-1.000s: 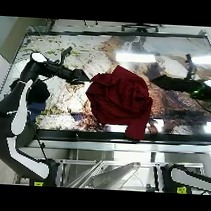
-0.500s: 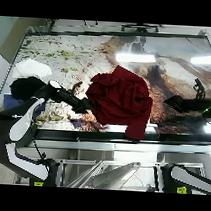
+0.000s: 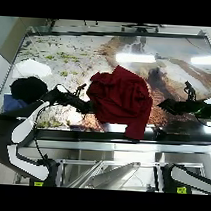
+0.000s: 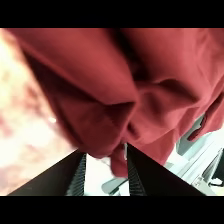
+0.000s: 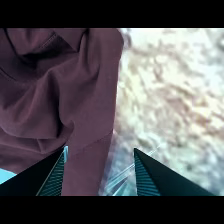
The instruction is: Fold the shirts.
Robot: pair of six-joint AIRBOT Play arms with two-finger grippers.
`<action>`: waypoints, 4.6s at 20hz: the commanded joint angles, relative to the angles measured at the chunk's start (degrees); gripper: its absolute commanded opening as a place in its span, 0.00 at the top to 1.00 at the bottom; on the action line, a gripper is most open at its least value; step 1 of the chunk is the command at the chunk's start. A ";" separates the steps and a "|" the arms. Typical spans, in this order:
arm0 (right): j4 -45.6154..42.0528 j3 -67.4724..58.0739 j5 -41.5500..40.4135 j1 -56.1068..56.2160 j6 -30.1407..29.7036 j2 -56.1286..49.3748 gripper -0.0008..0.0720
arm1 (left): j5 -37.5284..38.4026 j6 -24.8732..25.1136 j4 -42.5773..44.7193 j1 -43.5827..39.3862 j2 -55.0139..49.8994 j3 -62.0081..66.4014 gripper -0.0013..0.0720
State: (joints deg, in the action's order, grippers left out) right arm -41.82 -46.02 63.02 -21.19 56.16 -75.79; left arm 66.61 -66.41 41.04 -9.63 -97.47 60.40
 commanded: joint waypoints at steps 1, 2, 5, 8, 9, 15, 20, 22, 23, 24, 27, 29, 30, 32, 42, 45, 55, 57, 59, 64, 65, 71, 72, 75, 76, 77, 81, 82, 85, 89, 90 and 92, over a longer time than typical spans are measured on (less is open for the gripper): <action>-0.04 0.13 -0.11 1.38 0.26 -1.68 0.33 | 4.83 1.01 -0.28 3.04 0.04 0.68 0.90; 0.00 0.15 -0.46 2.58 0.26 -3.41 0.33 | 5.03 1.97 -0.79 3.45 0.04 0.66 0.96; 0.92 0.11 -4.00 7.63 0.90 -8.59 0.33 | 4.83 3.56 -4.11 3.45 0.04 0.68 0.95; 5.42 -0.04 -6.78 12.35 -0.55 -11.82 0.33 | 5.03 4.07 -5.03 3.48 0.04 0.68 0.95; 7.23 -0.04 -7.43 13.44 -1.64 -12.17 0.45 | 5.03 4.09 -5.03 3.48 0.04 0.68 0.95; 12.96 -1.92 -8.13 14.16 -3.87 -12.17 0.96 | 4.96 5.60 -5.01 3.54 0.04 0.68 0.95; 13.46 -2.95 -1.88 11.17 -5.25 -5.66 0.96 | 7.37 12.83 -14.53 8.02 4.17 0.68 0.95; 16.61 -5.22 3.45 7.69 -6.23 1.27 0.96 | 11.04 20.06 -27.63 12.48 10.23 1.44 0.95; 20.57 -7.02 6.32 5.55 -7.78 5.29 0.96 | 14.51 23.41 -34.60 14.93 13.42 2.82 0.95; 25.86 -9.29 8.94 3.10 -9.60 9.92 0.96 | 18.78 25.35 -42.21 17.42 16.98 4.96 0.95; 37.94 -17.90 11.37 -3.19 -13.03 24.09 0.96 | 27.15 26.25 -57.96 23.06 27.39 14.69 0.95; 42.05 -23.93 9.97 -6.34 -14.93 32.52 0.96 | 27.47 25.97 -65.44 26.47 34.25 22.53 0.95; 42.07 -26.80 7.69 -7.72 -15.87 36.33 0.96 | 27.26 25.83 -67.95 28.28 36.76 26.18 0.95; 39.95 -31.39 0.98 -10.49 -18.75 43.17 0.96 | 24.90 23.91 -68.52 32.59 40.81 32.39 0.95; 31.36 -31.65 2.38 -2.08 -19.76 22.12 0.96 | 16.94 15.37 -36.13 25.29 29.42 17.51 0.95; 24.04 -30.73 -0.74 7.17 -19.71 4.72 0.94 | 12.37 17.18 -26.36 19.87 16.57 12.04 0.89; 21.97 -30.80 -4.15 -3.08 -9.11 -10.71 0.46 | 24.24 -0.13 1.49 24.50 -5.51 24.11 0.13; 14.19 -30.77 0.66 -8.83 -4.92 -7.85 0.46 | 24.90 -0.66 1.51 23.32 -2.38 17.73 0.13; 2.71 -30.71 4.90 -13.55 -0.48 -6.14 0.46 | 24.72 -1.27 2.51 21.20 2.51 8.28 0.13; -7.02 -29.18 6.43 -22.60 3.69 -5.99 0.46 | 14.99 -8.13 11.37 14.60 14.67 -14.58 0.13; -7.06 -28.98 6.45 -23.34 3.63 -6.01 0.46 | 12.33 -9.07 12.04 13.70 16.24 -17.44 0.13; -7.04 -28.94 6.01 -24.06 3.02 -6.12 0.46 | -0.02 -7.96 5.79 4.74 17.90 -25.44 0.22; -7.08 -28.94 6.03 -24.06 3.02 -6.27 0.46 | -2.43 -6.56 3.67 2.97 17.90 -25.97 0.22; -8.41 -28.94 6.64 -24.06 3.02 -7.04 0.46 | -4.37 -6.49 3.21 -0.28 17.90 -26.16 0.22; -9.20 -28.94 7.43 -24.06 2.97 -7.63 0.46 | -4.07 -6.47 2.47 -0.39 17.90 -26.14 0.22; -10.14 -28.94 8.76 -24.06 2.64 -8.63 0.46 | -3.82 -6.47 2.23 -0.35 17.92 -26.12 0.41; -12.00 -27.43 15.54 -24.00 1.88 -14.49 0.28 | -3.54 -6.03 2.38 -0.35 17.92 -25.83 0.95; -11.98 -26.51 16.59 -23.93 1.57 -15.80 0.25 | -3.39 -6.03 2.58 -0.33 17.92 -25.27 0.95; -12.22 -21.92 16.79 -23.54 -0.15 -18.21 0.25 | -3.32 -5.42 2.93 1.95 17.92 -21.64 0.95; -12.59 -16.06 16.33 -23.37 -1.77 -19.91 0.30 | -1.66 -4.31 2.89 7.76 17.90 -15.98 0.95; -12.61 -15.23 16.33 -22.95 -2.01 -20.04 0.30 | -1.33 -3.96 2.91 8.61 17.90 -15.04 0.95; -12.59 -14.40 16.37 -21.44 -2.38 -20.06 0.30 | -1.31 -3.39 2.89 9.84 17.90 -13.35 0.95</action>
State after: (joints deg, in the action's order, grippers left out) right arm -53.71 -62.67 79.50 -43.88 54.78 -95.15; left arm 64.47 -70.87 44.07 -2.11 -79.61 44.29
